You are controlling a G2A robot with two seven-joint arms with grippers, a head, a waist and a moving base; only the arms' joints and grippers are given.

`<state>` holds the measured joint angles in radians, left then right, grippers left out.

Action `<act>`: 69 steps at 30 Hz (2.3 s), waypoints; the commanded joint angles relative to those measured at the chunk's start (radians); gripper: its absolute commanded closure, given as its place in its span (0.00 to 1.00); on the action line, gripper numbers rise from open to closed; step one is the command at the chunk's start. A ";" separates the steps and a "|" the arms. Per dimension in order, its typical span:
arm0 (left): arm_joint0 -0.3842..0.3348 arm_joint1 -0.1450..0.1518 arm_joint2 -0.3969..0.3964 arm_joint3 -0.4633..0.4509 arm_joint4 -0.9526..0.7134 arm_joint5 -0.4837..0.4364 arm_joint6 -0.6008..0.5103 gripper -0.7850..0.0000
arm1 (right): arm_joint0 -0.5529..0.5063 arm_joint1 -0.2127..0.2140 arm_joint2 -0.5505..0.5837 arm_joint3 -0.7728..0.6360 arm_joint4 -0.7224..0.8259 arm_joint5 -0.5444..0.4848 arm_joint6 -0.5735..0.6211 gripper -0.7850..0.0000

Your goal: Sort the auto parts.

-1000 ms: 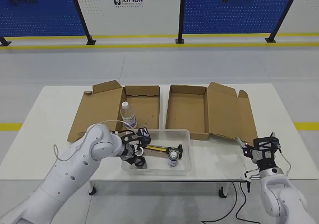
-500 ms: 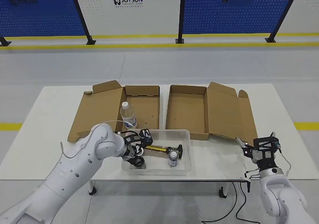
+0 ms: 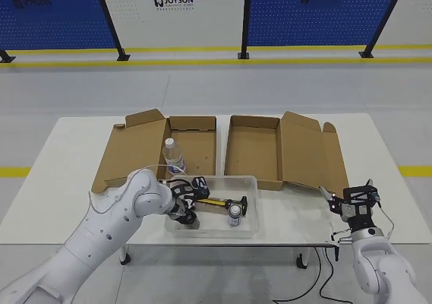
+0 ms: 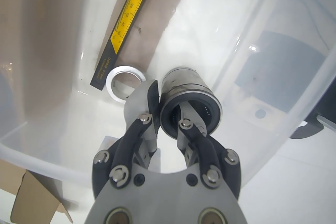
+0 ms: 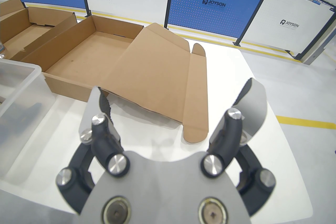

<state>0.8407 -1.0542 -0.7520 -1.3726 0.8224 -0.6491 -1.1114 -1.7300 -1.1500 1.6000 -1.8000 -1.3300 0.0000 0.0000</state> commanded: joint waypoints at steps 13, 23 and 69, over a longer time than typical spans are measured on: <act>0.097 0.043 -0.103 -0.175 0.029 0.054 0.065 1.00 | 0.000 0.000 0.000 0.000 0.000 0.000 0.000 0.00; 0.195 0.077 -0.227 -0.362 0.022 0.105 0.148 1.00 | 0.000 0.000 0.000 0.000 0.000 0.000 0.000 0.00; -0.114 -0.040 -0.052 -0.015 0.189 0.326 0.377 1.00 | 0.000 0.000 0.000 0.000 0.000 0.000 0.000 0.00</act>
<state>0.7421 -1.0876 -0.8171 -1.4149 1.0141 -0.3232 -0.7278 -1.7300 -1.1500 1.6000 -1.8000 -1.3300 0.0000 0.0000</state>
